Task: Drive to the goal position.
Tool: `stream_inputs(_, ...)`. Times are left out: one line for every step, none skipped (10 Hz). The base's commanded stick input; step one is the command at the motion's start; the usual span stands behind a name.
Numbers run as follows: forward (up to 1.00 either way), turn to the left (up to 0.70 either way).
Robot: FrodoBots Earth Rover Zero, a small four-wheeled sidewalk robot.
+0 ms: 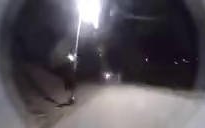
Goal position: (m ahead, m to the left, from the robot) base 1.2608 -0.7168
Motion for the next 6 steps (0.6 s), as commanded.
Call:
stream_inputs(0.1, 0.0)
stream_inputs(0.0, 0.0)
stream_inputs(0.0, 0.0)
stream_inputs(0.0, 0.0)
stream_inputs(0.0, 0.0)
stream_inputs(0.0, 0.0)
